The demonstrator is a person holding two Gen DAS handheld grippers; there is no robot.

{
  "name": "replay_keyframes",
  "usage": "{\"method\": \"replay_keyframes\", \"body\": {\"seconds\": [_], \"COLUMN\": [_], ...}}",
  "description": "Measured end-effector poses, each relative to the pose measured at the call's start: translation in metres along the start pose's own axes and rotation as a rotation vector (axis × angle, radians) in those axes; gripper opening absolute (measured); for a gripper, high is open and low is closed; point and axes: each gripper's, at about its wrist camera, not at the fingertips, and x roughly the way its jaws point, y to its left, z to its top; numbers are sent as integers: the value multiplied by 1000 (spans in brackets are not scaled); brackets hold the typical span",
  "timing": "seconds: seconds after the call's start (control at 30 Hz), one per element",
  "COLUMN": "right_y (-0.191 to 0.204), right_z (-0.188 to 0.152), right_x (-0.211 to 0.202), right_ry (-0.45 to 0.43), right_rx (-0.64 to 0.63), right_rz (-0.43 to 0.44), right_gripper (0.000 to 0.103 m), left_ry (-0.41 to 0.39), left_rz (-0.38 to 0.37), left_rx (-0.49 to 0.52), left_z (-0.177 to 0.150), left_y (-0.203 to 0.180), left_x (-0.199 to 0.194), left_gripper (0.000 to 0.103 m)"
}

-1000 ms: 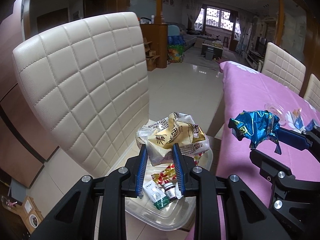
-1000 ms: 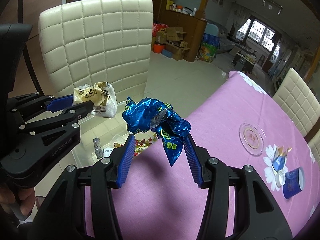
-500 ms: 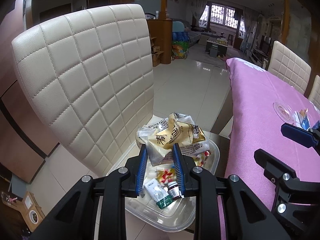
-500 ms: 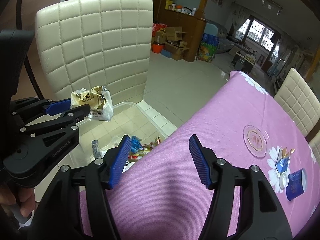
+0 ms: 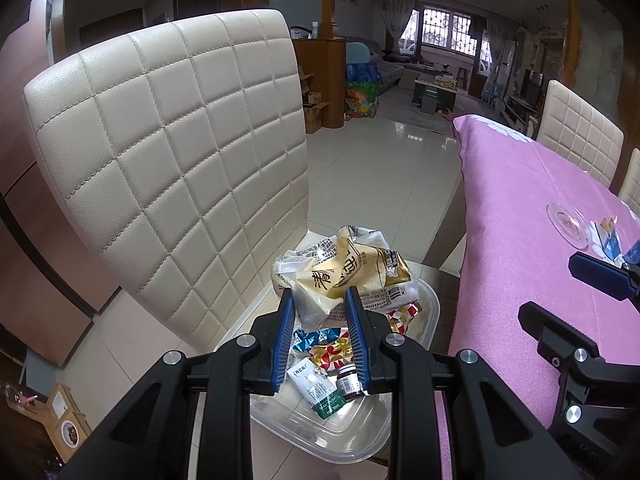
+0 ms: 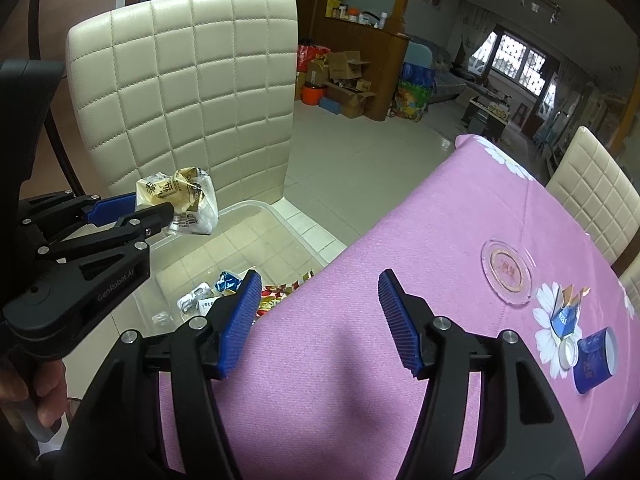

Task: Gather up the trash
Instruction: 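Release the blue candy wrapper into the bin with the right tool, then move both tools back over the table toward the blue container and bottle cap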

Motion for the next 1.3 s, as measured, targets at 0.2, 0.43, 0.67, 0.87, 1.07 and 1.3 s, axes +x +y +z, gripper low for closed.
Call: {"method": "replay_keyframes", "body": {"seconds": [0.2, 0.43, 0.67, 0.87, 1.07, 1.3], "right_y": [-3, -4, -10, -25, -58, -108], "right_z": [-1, -1, -4, -12, -30, -59], "right_x": [0, -1, -5, -14, -29, -48], "right_ry": [3, 0, -3, -11, -16, -22], "right_rx": [9, 12, 22, 54, 129, 230], "right_rz": [0, -5, -9, -29, -68, -129], "right_gripper": [63, 63, 63, 63, 63, 63], "left_ry": [-9, -16, -8, 0, -28, -51], "left_rz": [17, 9, 6, -13, -37, -96], "left_rx": [17, -22, -33, -7, 65, 184], "left_z": [0, 1, 1, 0, 1, 3], "left_y": [-2, 4, 4, -11, -45, -105], "left_x": [-1, -3, -4, -9, -24, -42], "left_gripper": [28, 74, 76, 76, 76, 76]}}
